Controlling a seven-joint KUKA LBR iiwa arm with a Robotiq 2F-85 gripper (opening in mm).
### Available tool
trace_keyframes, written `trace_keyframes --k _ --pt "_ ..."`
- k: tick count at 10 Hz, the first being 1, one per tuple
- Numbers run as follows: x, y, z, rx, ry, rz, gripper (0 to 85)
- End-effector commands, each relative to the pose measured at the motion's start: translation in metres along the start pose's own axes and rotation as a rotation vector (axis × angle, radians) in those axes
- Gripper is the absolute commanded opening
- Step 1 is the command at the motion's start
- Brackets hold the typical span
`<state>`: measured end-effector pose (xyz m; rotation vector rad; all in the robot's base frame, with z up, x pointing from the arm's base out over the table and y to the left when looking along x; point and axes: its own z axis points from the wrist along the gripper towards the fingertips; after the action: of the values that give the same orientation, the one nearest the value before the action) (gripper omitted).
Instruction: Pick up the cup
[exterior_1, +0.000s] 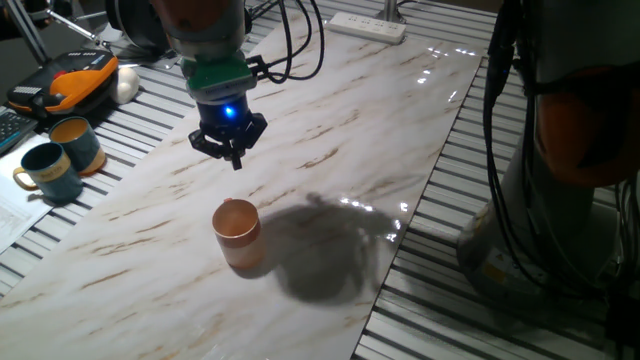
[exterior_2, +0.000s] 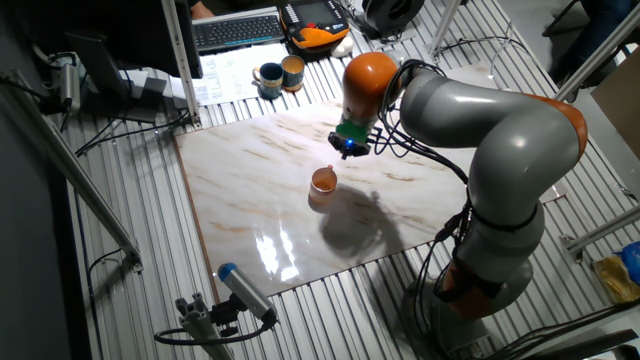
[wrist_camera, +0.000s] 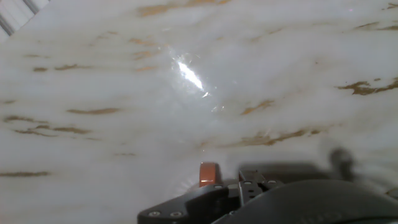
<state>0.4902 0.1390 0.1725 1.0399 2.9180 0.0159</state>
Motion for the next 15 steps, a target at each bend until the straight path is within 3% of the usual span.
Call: trace_keyframes --k 1,4,7,9,14,15 --pt "0.0000 0.0000 0.0008 0.000 0.001 0.000 0.0" --pt "0.0005 0.0002 0.0021 0.036 -0.018 -0.014 0.0" --pt "-0.0016 0.0012 0.0038 0.058 -0.019 -0.020 0.0" --pt "-0.0032 0.0006 -0.0017 0.096 -0.023 -0.024 0.0" --pt "-0.0033 0.0007 -0.0008 0.024 0.037 -0.050 0.0" --pt "-0.0033 0.0007 -0.0008 0.045 0.029 -0.057 0.0"
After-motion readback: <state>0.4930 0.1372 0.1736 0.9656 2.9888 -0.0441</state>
